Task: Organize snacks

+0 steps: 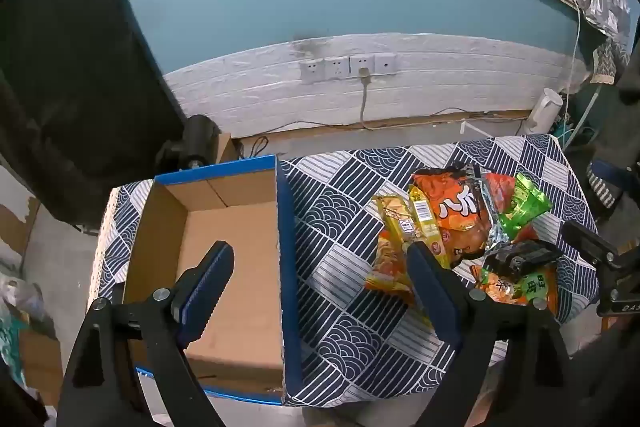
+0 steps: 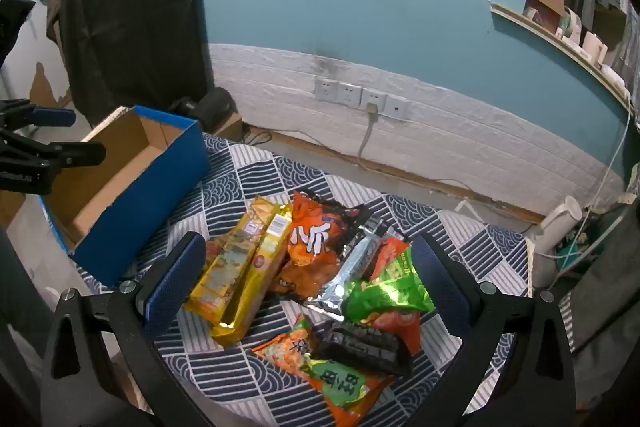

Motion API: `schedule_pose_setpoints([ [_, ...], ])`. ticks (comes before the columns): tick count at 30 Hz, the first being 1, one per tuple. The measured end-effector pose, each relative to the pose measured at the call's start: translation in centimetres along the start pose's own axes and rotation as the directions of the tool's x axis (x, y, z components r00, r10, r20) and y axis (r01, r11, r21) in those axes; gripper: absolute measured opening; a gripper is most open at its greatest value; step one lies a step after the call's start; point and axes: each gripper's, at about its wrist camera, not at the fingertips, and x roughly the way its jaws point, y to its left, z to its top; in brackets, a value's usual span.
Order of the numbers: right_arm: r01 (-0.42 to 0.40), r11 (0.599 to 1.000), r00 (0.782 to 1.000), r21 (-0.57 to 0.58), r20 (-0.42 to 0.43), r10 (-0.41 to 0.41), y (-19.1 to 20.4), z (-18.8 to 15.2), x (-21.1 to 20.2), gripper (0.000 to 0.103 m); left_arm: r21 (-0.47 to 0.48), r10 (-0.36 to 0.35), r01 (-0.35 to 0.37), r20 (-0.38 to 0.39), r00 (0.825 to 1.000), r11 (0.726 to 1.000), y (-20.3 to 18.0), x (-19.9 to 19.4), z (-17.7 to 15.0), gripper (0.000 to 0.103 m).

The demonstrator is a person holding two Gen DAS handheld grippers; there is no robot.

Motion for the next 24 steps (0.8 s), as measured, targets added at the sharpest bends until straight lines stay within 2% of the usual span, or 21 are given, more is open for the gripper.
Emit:
schedule_pose_setpoints([
  [17, -0.001, 1.0, 1.0, 0.003, 0.0, 0.001, -0.2, 0.0, -0.2, 0.101, -0.019, -0.03, 0.03, 0.002, 1.0, 0.999, 0.9, 0.0, 0.3, 0.089],
  [18, 0.001, 1.0, 1.0, 0.002, 0.0, -0.001, -0.2, 0.0, -0.2, 0.101, -0.009, -0.023, 0.023, 0.007, 1.0, 1.0, 0.0, -0.1, 0.1, 0.089],
  [24, -0.001, 1.0, 1.0, 0.003, -0.003, 0.001, 0.0, -0.1, -0.3, 0.101, -0.007, -0.018, 0.018, 0.006, 1.0, 1.0, -0.2, 0.0, -0.1, 0.089],
])
